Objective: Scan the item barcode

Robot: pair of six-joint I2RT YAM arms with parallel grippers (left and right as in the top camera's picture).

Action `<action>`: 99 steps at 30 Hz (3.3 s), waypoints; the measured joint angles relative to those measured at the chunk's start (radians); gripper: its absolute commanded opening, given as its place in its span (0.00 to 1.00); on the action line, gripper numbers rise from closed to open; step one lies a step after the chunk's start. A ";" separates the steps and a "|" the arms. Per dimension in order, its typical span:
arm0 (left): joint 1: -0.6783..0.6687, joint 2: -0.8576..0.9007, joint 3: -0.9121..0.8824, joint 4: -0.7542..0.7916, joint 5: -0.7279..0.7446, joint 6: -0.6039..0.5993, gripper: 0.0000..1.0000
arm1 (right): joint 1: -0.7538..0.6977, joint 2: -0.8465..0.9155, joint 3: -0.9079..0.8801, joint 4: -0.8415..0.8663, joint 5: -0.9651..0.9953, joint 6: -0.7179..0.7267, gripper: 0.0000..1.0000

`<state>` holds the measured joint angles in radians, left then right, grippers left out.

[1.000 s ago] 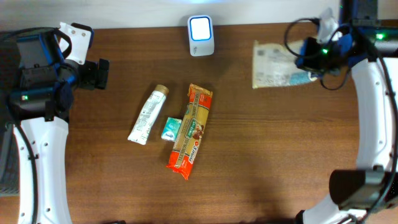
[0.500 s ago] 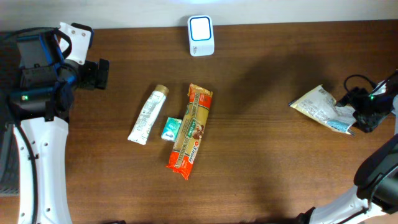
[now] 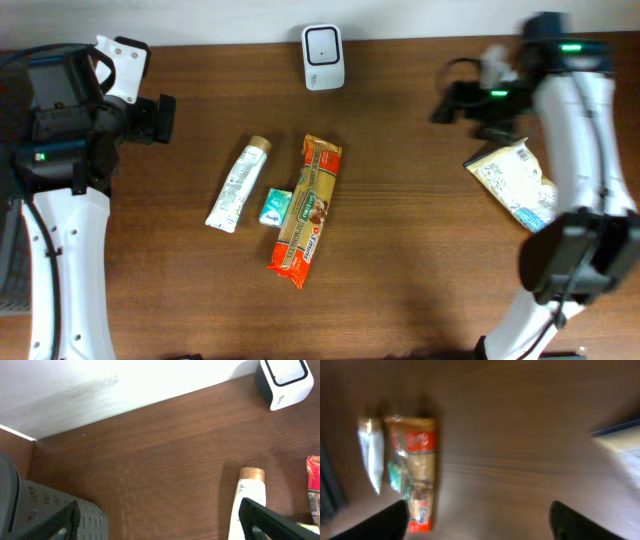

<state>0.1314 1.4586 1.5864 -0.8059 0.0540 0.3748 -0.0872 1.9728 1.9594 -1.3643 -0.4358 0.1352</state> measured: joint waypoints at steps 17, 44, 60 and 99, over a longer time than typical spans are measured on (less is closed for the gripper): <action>0.000 0.000 0.000 -0.001 -0.001 0.000 0.99 | 0.816 0.316 -0.034 0.242 0.459 0.412 0.68; 0.000 0.000 0.000 -0.002 0.000 0.000 0.99 | 0.472 0.366 -0.176 0.366 -0.379 -0.007 0.36; 0.000 0.000 0.000 -0.002 0.000 0.000 0.99 | 0.310 0.353 -0.011 0.027 -0.078 -0.099 0.54; 0.000 0.000 0.000 -0.002 0.000 0.000 0.99 | 0.464 0.345 0.021 -0.061 0.137 -0.015 0.37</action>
<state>0.1314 1.4582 1.5864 -0.8082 0.0536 0.3752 0.3767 2.3177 1.9804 -1.4254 -0.2989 0.1204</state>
